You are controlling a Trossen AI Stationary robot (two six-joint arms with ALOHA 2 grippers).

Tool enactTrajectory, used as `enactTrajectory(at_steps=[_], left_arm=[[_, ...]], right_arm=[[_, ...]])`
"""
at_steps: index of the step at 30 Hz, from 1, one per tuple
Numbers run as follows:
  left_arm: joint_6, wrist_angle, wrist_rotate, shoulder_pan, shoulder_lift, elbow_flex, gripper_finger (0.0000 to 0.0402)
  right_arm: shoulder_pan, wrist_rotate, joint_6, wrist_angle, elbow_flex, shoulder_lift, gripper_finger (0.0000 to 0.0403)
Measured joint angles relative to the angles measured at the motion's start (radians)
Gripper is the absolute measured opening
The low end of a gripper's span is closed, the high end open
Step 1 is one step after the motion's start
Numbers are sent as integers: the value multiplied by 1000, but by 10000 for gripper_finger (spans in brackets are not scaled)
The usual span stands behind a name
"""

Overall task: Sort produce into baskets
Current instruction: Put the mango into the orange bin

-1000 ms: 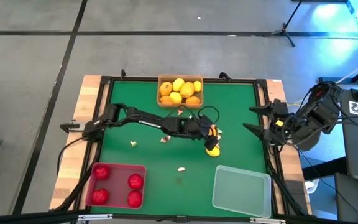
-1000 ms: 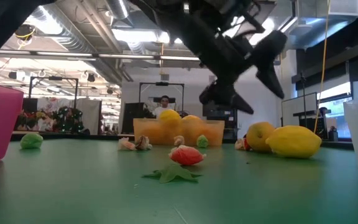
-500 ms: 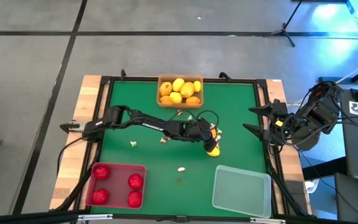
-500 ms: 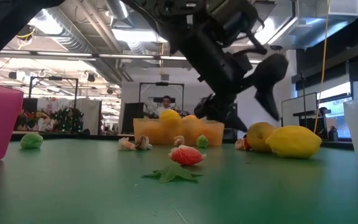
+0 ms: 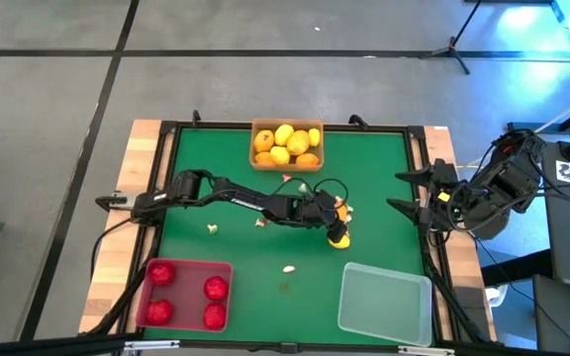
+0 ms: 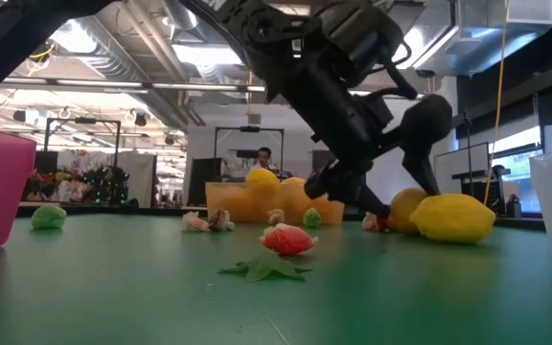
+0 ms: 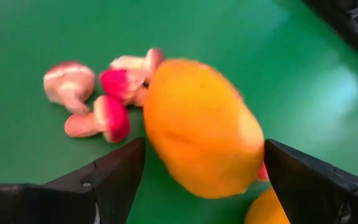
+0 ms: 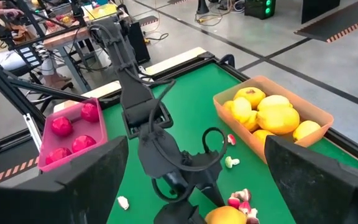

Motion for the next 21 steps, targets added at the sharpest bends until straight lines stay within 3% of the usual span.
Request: enactTrajectory(at_steps=[7,21], left_arm=[[-28,-19,10,7,18,-1,306],[-27,-60,39,18,16,-1,173]], right_arm=[[0,0,0,0,0,0,374],[0,1,0,-7,0,1,374]])
